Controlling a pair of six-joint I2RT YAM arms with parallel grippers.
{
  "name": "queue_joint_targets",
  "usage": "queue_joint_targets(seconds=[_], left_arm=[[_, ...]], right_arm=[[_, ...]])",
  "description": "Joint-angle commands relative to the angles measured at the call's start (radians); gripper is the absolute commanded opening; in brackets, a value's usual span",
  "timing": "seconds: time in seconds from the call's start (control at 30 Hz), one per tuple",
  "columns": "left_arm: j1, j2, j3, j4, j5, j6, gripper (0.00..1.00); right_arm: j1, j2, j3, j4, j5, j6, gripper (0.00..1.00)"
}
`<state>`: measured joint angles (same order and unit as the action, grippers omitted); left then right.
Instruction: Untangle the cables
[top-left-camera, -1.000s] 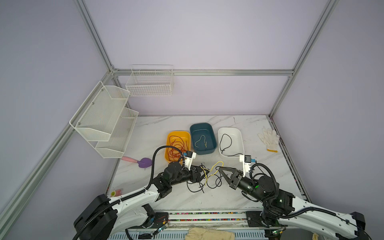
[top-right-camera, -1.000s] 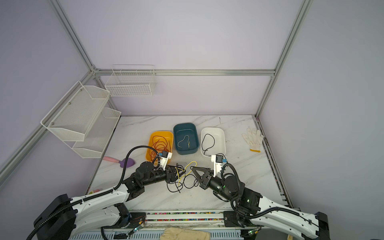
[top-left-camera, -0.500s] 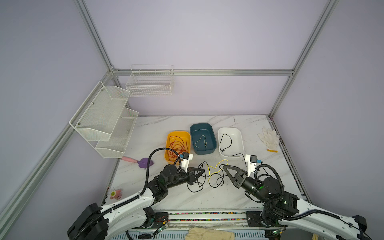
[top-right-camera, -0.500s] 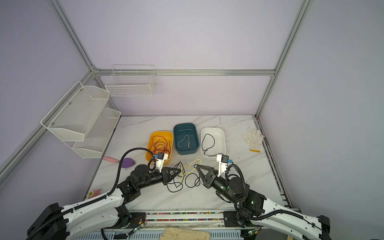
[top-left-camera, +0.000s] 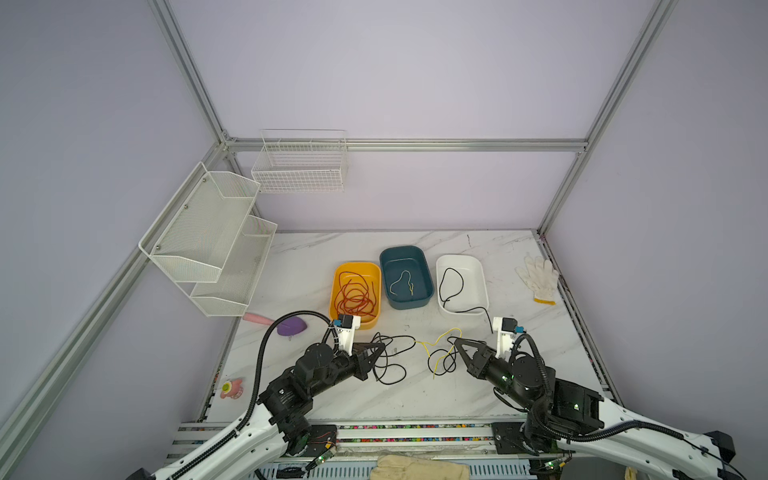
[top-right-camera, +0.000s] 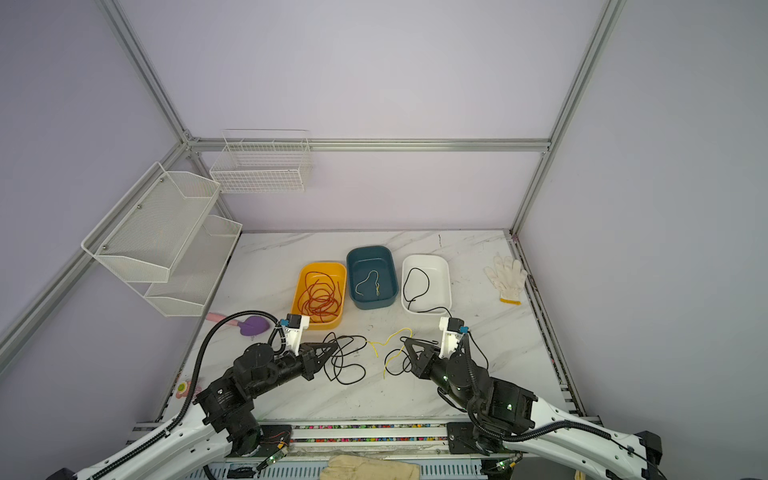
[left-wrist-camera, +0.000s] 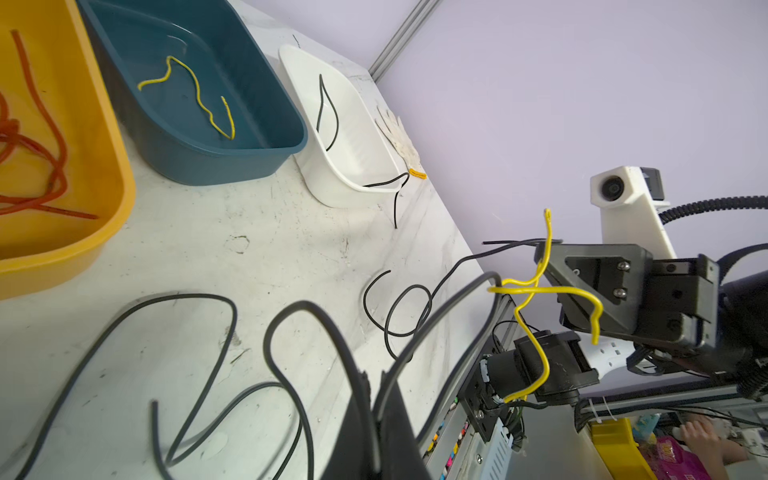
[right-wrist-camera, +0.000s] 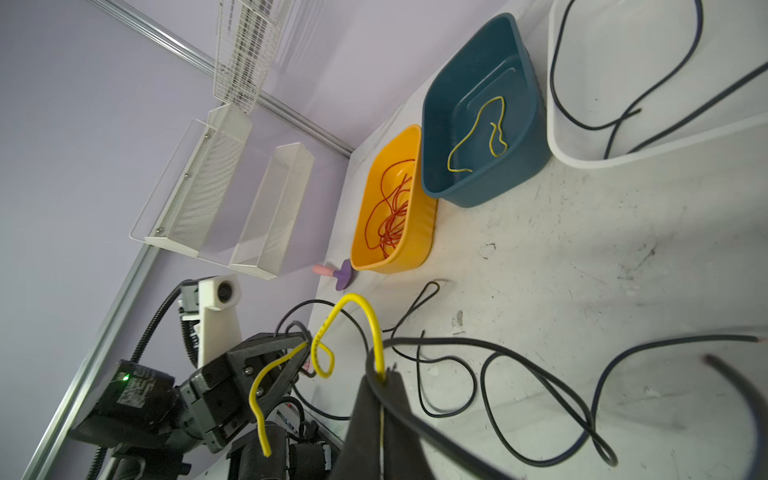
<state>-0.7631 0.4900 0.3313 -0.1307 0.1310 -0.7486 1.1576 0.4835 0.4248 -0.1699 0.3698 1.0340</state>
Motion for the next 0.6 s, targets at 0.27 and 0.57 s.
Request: queue_joint_targets(seconds=[0.27,0.57], left_arm=[[0.025,-0.047,0.204,-0.257,-0.007,0.028,0.00],[0.025,-0.021,0.265,-0.205,0.008,-0.001,0.00]], right_arm=[[-0.010,0.247,0.010,0.011,0.121,0.032,0.00],[-0.011,0.560,0.083,0.110,0.121,-0.068,0.00]])
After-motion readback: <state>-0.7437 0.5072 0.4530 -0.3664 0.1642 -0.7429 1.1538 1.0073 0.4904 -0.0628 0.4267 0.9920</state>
